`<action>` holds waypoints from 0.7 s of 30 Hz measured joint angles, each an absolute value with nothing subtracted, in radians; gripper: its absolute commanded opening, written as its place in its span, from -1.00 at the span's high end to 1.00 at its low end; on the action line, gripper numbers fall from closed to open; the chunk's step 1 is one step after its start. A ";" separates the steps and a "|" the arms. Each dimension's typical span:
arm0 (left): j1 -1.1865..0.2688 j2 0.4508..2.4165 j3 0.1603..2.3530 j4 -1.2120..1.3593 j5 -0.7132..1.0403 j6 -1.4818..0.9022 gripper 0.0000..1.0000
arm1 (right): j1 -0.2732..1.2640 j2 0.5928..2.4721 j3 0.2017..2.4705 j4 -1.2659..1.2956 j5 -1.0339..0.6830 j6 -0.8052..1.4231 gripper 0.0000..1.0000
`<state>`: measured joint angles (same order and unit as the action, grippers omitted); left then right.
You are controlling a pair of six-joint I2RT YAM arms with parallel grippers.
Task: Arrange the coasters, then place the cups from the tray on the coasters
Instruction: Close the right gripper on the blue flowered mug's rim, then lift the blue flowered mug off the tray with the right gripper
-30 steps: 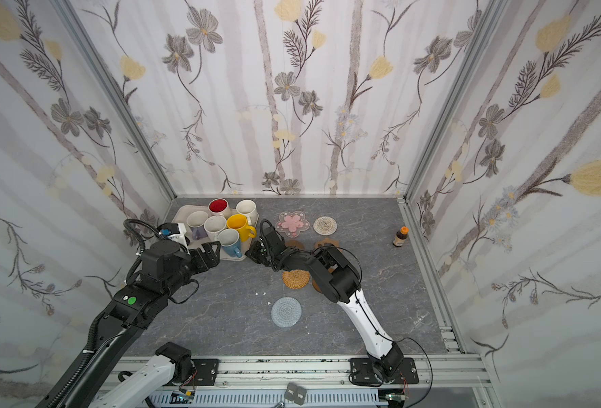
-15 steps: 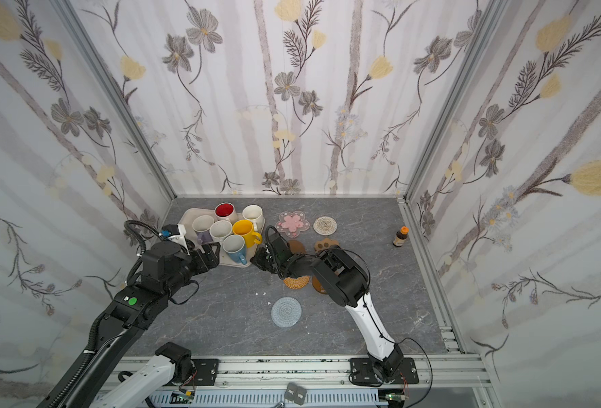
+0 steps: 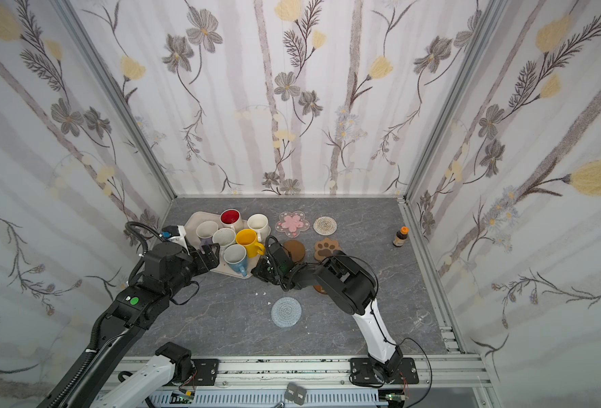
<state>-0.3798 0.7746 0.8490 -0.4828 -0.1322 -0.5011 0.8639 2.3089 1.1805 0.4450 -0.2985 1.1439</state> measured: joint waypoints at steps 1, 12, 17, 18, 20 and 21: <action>-0.380 0.775 0.849 -0.483 -0.132 -0.501 -0.83 | 0.865 2.302 1.170 0.448 -0.299 1.144 1.00; -0.379 0.778 0.831 -0.481 -0.135 -0.505 -0.83 | 0.913 2.260 1.108 0.457 -0.261 1.144 1.00; -0.379 0.774 0.826 -0.480 -0.135 -0.505 -0.83 | 0.942 2.260 1.111 0.456 -0.247 1.145 1.00; -0.379 0.772 0.826 -0.479 -0.135 -0.505 -0.83 | 0.948 2.260 1.112 0.455 -0.244 1.145 0.96; -0.378 0.771 0.826 -0.476 -0.135 -0.505 -0.83 | 0.957 2.259 1.113 0.451 -0.238 1.144 0.78; -0.378 0.771 0.826 -0.475 -0.136 -0.505 -0.83 | 0.960 2.259 1.113 0.451 -0.236 1.144 0.70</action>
<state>-0.3779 0.7712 0.8265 -0.4751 -0.1356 -0.5049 0.9604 2.2589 1.1133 0.4507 -0.2359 1.1439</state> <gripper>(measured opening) 0.914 0.080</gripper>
